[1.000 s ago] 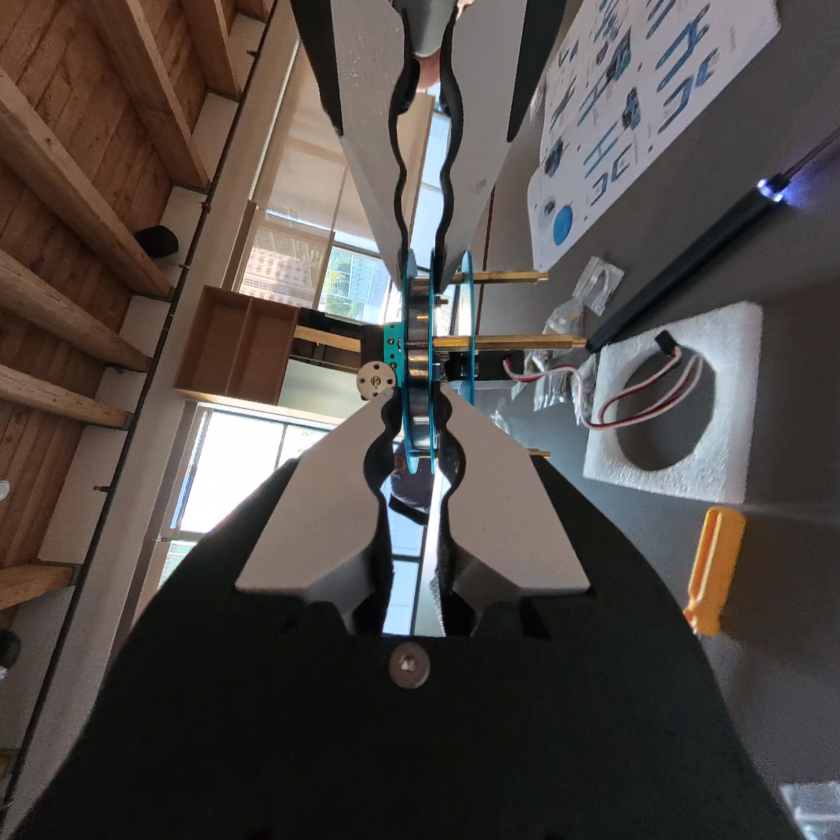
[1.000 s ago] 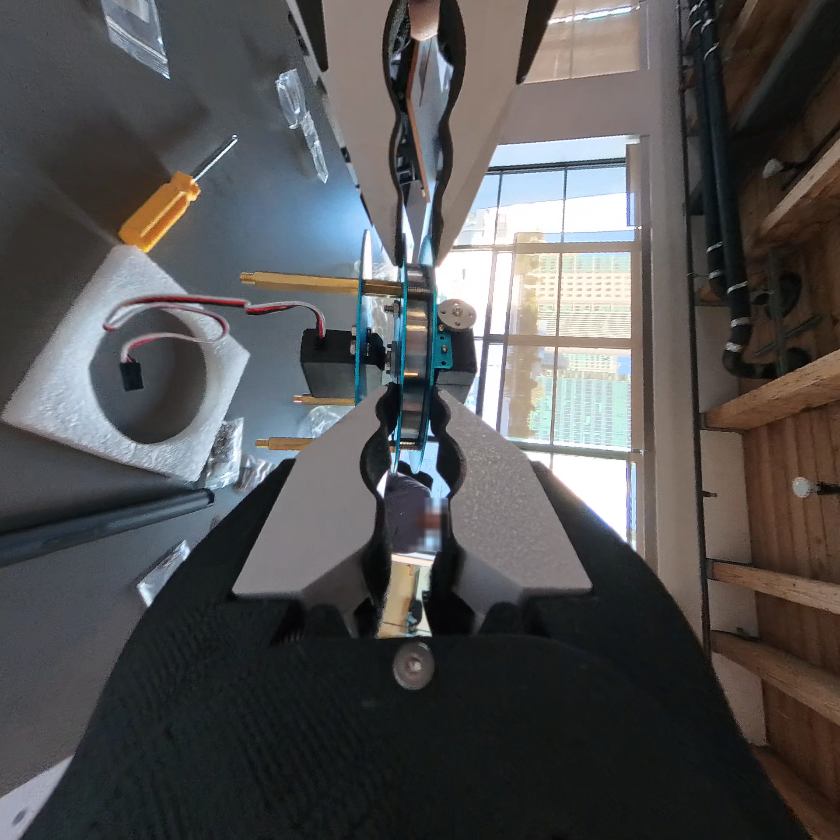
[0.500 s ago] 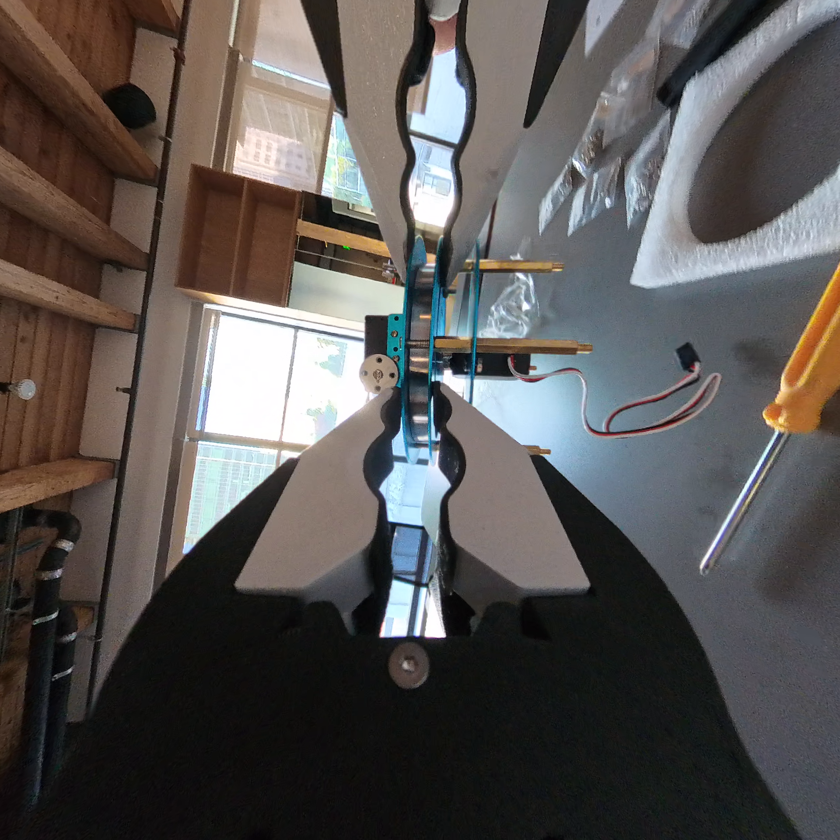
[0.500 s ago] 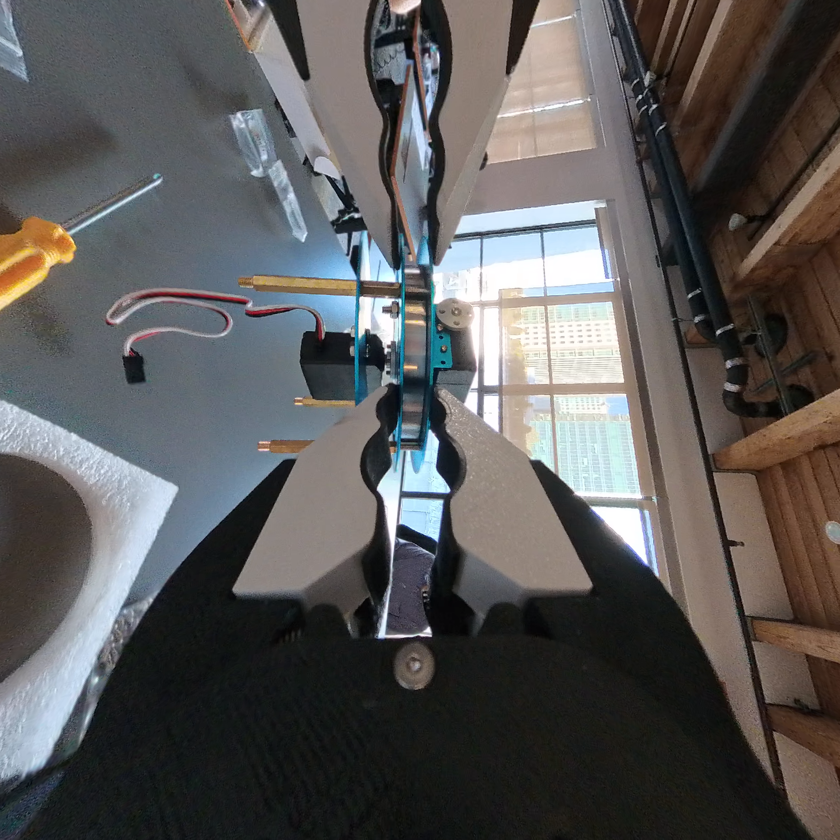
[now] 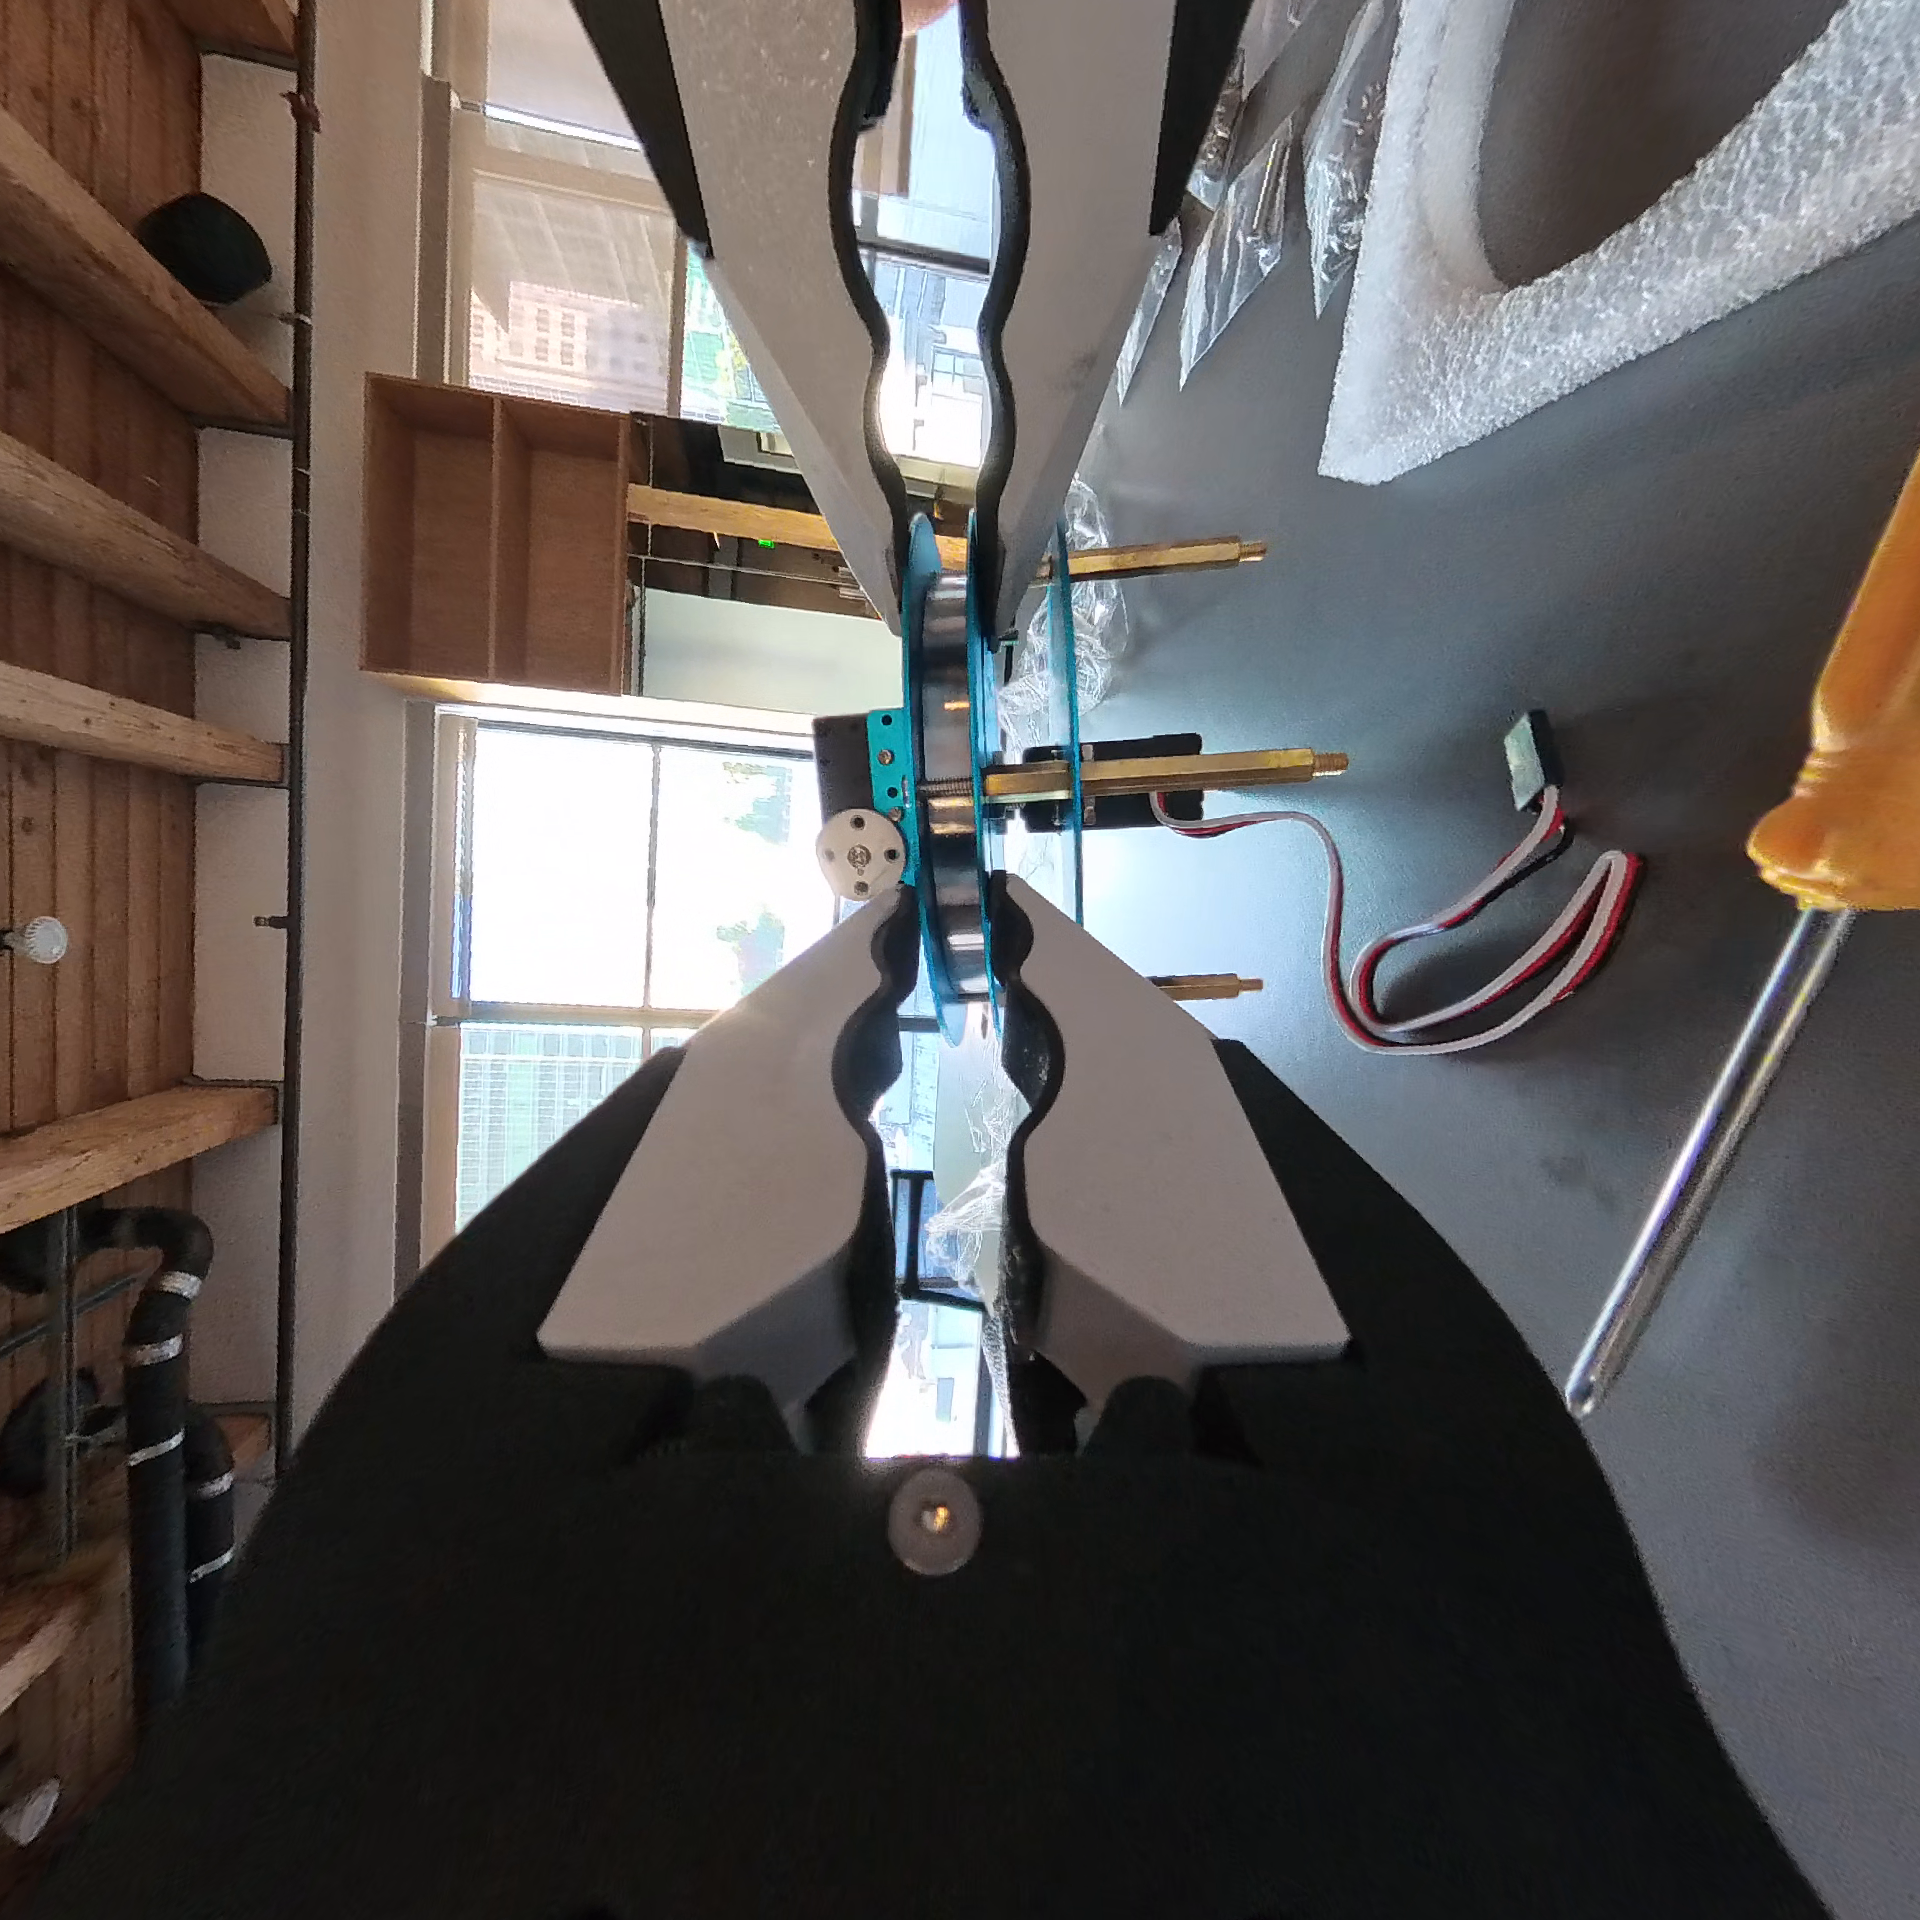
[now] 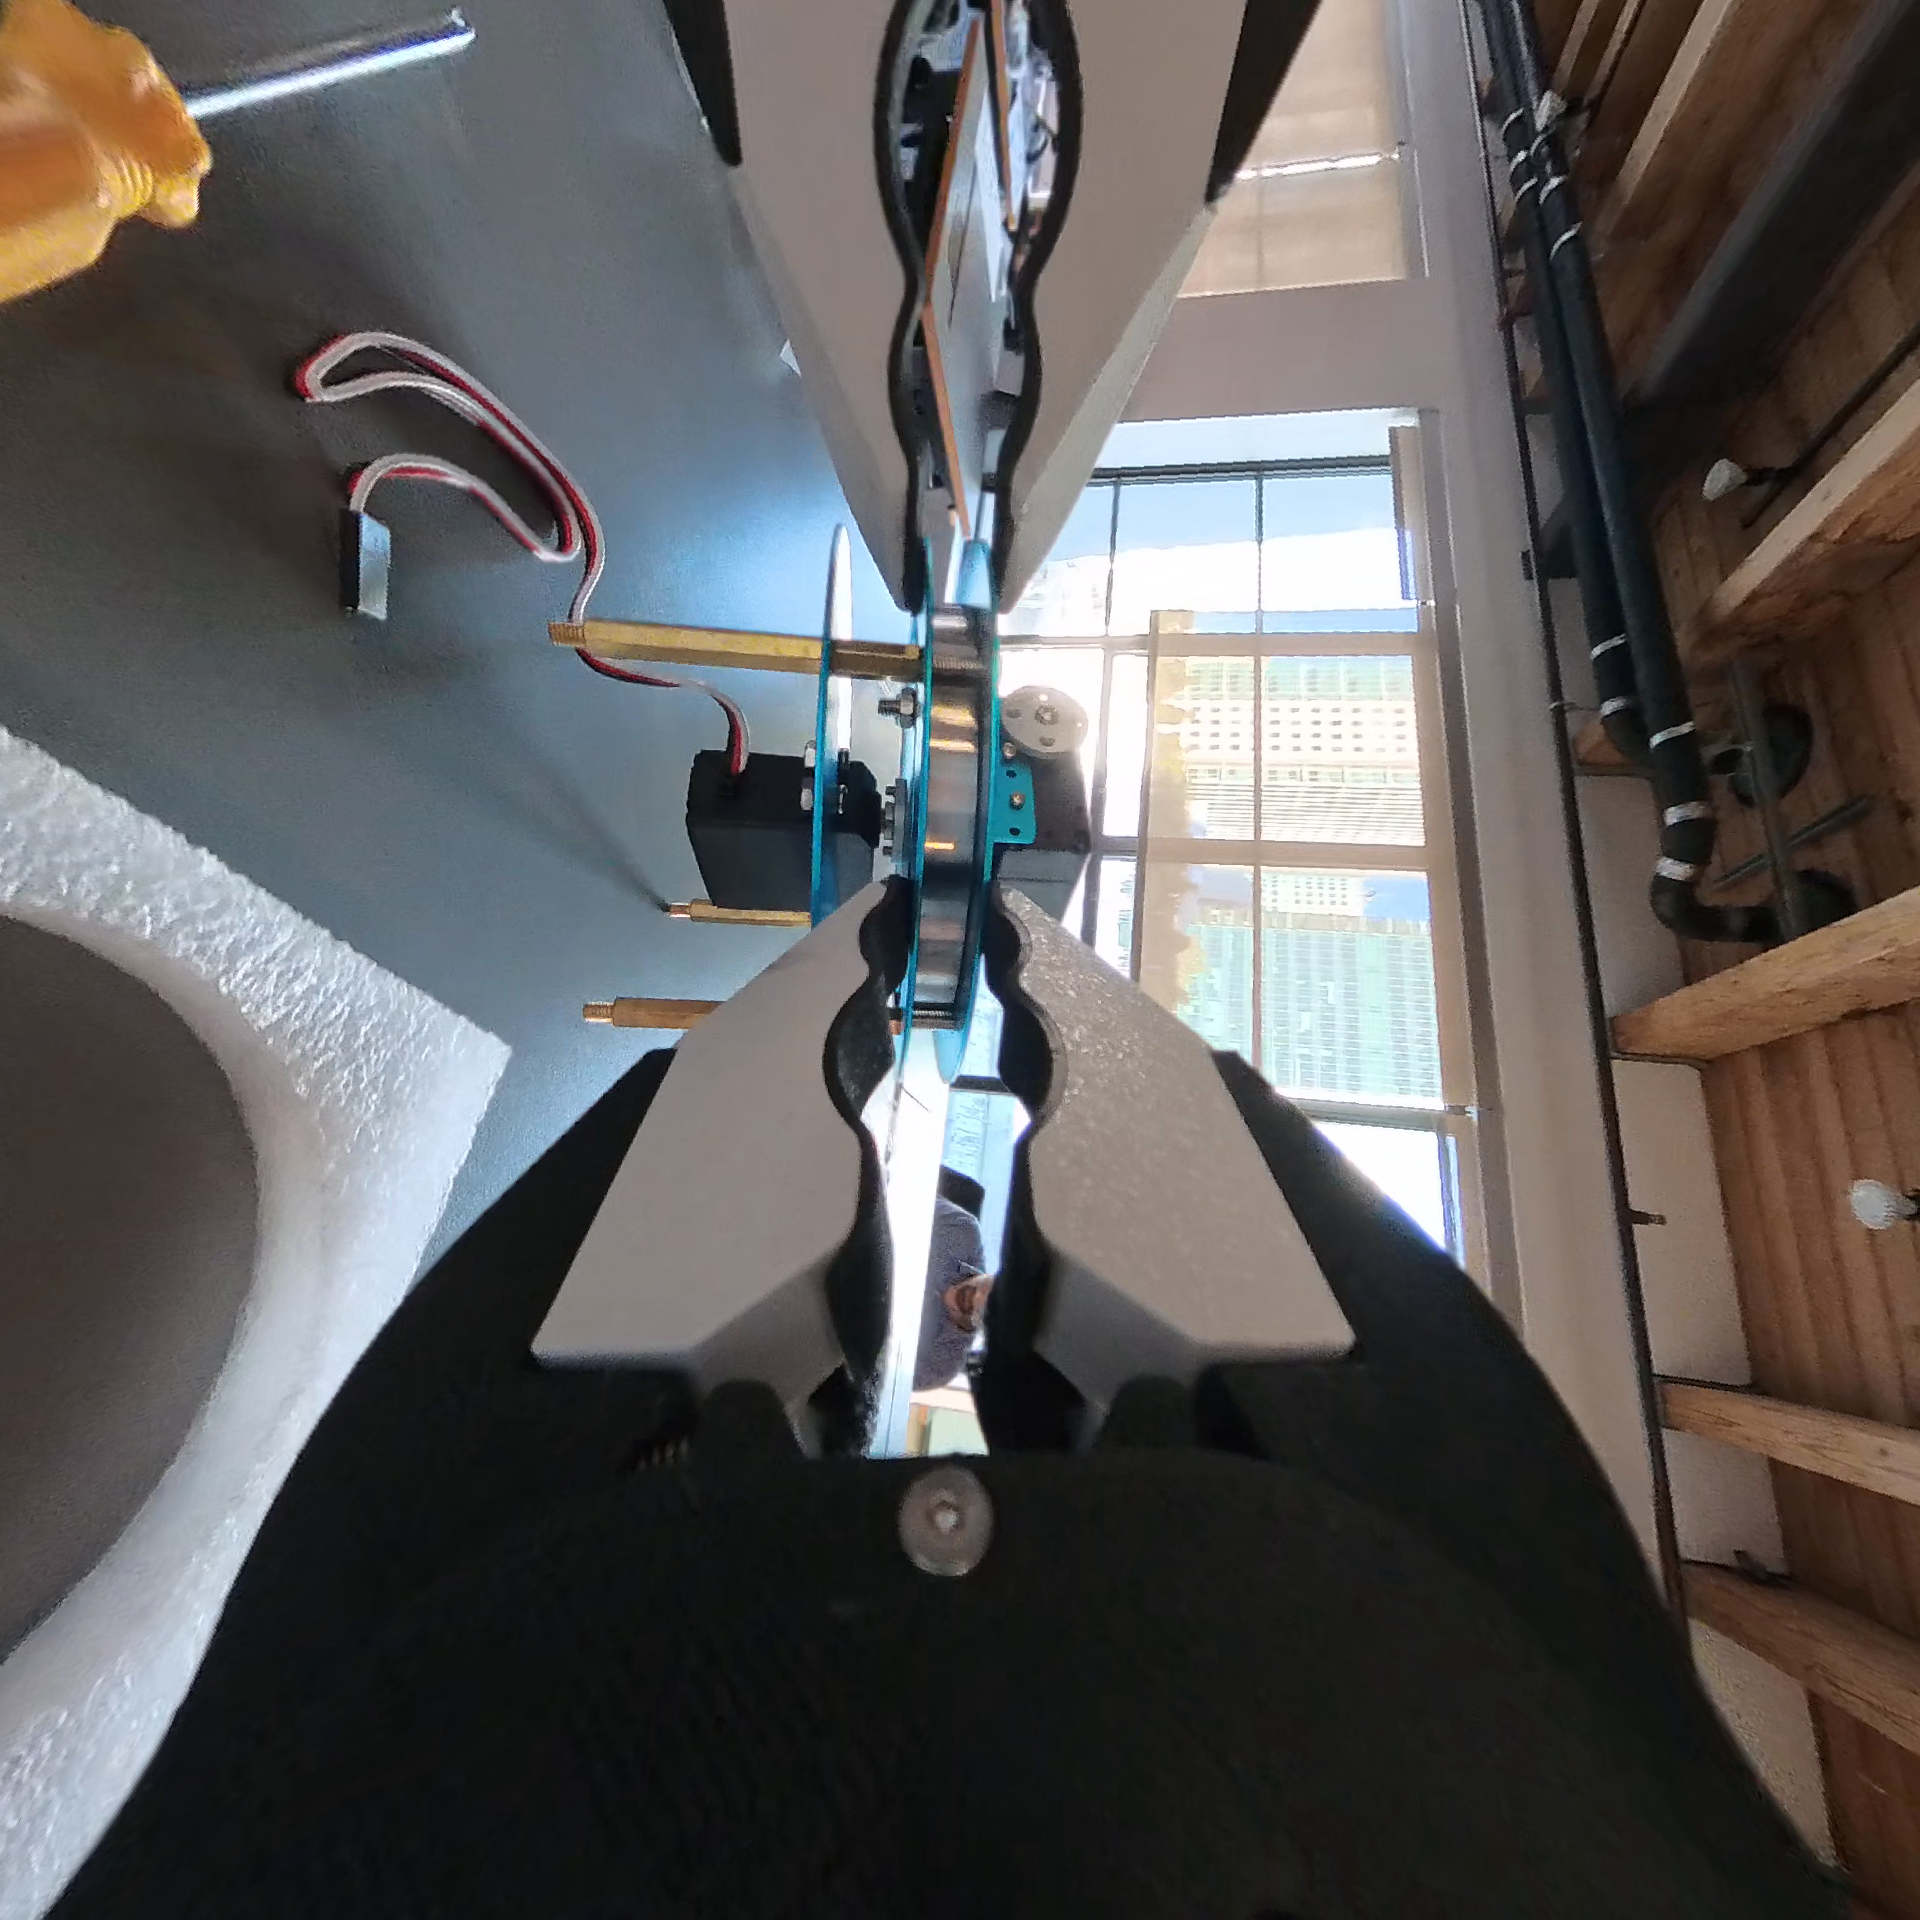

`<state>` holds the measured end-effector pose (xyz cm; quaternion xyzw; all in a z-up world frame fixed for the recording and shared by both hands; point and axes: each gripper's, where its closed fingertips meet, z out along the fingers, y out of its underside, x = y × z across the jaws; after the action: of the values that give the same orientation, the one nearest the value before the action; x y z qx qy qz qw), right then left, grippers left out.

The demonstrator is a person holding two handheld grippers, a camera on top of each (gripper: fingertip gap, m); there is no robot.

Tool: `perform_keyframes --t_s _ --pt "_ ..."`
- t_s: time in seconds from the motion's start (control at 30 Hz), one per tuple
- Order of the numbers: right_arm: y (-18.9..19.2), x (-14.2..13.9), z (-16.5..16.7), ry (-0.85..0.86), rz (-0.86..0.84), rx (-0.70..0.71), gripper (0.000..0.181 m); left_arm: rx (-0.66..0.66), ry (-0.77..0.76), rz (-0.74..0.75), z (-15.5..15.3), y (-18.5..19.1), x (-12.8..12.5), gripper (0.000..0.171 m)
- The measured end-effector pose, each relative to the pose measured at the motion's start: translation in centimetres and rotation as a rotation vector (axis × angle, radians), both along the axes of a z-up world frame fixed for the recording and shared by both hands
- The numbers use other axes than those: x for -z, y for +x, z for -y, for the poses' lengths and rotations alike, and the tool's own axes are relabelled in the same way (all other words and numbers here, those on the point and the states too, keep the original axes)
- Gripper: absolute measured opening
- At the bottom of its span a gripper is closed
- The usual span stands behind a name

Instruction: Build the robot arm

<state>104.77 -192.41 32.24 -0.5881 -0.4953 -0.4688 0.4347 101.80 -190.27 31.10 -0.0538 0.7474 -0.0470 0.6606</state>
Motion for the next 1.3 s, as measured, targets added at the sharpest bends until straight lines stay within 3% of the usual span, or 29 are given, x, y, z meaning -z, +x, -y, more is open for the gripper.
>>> perform_keyframes --t_s 0.53,0.67,0.8,0.93,1.1,1.2,1.3 --pt "0.9 2.3 1.5 0.003 0.075 -0.021 0.016 0.033 0.008 0.008 2.3 0.2 2.0 0.014" --pt "1.6 2.2 2.2 -0.036 0.018 0.03 0.016 0.028 -0.12 -0.01 2.6 -0.3 1.0 0.032" --pt "1.9 1.4 5.3 -0.073 -0.1 0.088 0.022 0.026 -0.399 -0.059 3.2 -2.3 -1.4 0.041" --pt "5.4 -0.3 10.4 -0.018 -0.376 0.395 0.031 -0.037 -0.795 -0.134 5.4 -3.8 -3.5 0.051" --pt "11.5 0.6 19.7 0.009 -0.623 0.914 0.049 -0.095 -1.02 -0.239 11.2 -3.1 -3.9 0.069" --pt "12.8 1.5 24.4 0.032 -0.743 1.008 0.05 -0.085 -1.112 -0.304 16.1 -1.4 -3.8 0.077" --pt "13.9 1.7 29.3 0.069 -0.757 1.057 0.05 -0.047 -1.187 -0.328 21.3 0.6 -4.2 0.079"
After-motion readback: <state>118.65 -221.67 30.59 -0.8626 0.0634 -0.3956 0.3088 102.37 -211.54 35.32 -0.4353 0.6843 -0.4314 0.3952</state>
